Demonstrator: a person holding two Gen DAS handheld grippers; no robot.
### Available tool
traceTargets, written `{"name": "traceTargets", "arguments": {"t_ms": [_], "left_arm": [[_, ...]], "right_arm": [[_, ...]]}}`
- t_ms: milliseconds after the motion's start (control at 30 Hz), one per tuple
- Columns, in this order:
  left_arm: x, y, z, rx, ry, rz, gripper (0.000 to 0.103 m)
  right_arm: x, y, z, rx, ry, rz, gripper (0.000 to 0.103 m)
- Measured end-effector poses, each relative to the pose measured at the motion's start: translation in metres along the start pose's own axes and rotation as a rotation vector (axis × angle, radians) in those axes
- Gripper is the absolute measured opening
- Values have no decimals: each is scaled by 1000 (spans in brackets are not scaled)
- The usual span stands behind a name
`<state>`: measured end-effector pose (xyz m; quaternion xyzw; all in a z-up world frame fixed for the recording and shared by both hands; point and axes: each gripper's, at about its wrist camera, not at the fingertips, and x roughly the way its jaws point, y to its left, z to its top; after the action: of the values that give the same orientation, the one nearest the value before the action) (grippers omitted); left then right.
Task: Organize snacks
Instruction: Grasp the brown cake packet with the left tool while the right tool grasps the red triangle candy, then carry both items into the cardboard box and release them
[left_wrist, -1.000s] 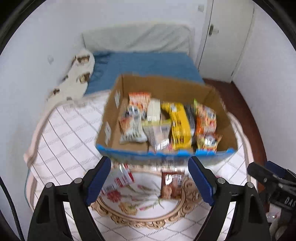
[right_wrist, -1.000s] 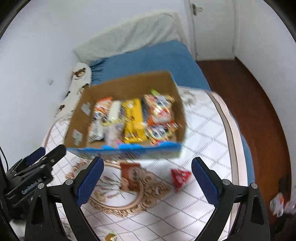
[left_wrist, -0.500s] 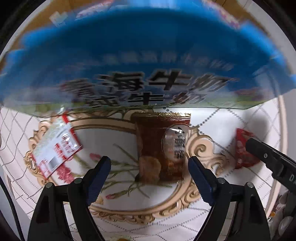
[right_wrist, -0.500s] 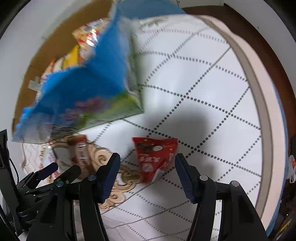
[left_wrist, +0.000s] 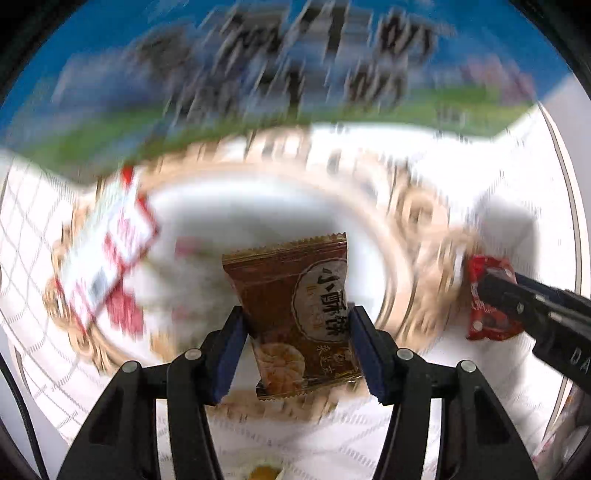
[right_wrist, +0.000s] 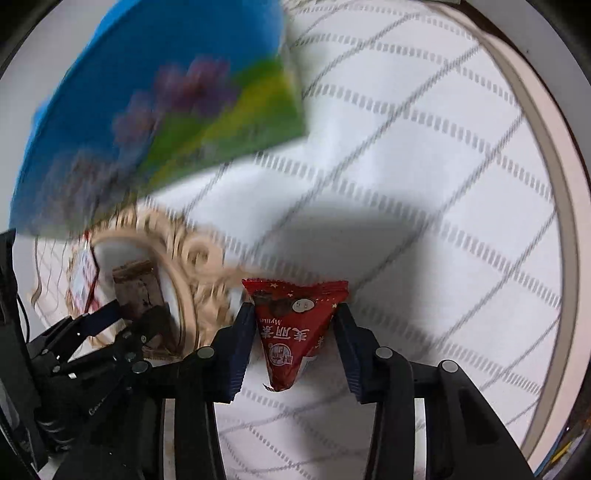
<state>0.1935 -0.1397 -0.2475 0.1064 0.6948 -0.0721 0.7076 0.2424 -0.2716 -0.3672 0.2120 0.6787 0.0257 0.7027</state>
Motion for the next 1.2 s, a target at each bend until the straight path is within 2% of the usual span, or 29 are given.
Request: {"name": "traceTargets", "arguments": {"t_ms": [100, 233, 500, 533, 567, 667, 800, 900, 1033, 1200], "left_arm": [[9, 10, -29, -10, 43, -31, 54], [28, 16, -37, -32, 97, -77, 60], [32, 10, -31, -28, 102, -86, 62], [31, 7, -33, -28, 96, -82, 60], [33, 11, -36, -28, 90, -77, 53], [21, 12, -42, -20, 69, -67, 52], [-3, 8, -47, -6, 28, -63, 52], [-35, 9, -43, -19, -20, -95, 52], [-83, 18, -28, -41, -100, -146, 52], [-157, 33, 7, -57, -231, -204, 52]], "right_arm": [[10, 8, -27, -2, 35, 19, 46], [26, 18, -51, -9, 66, 18, 46], [31, 14, -58, 29, 85, 20, 50], [33, 13, -57, 26, 87, 17, 50], [32, 15, -50, 20, 90, 13, 50], [33, 25, -54, -15, 71, -13, 47], [29, 38, -61, -40, 50, -5, 44], [16, 46, -60, -46, 28, 30, 41], [-19, 63, -51, -65, -26, 101, 40], [-86, 87, -24, -105, -143, 195, 40]]}}
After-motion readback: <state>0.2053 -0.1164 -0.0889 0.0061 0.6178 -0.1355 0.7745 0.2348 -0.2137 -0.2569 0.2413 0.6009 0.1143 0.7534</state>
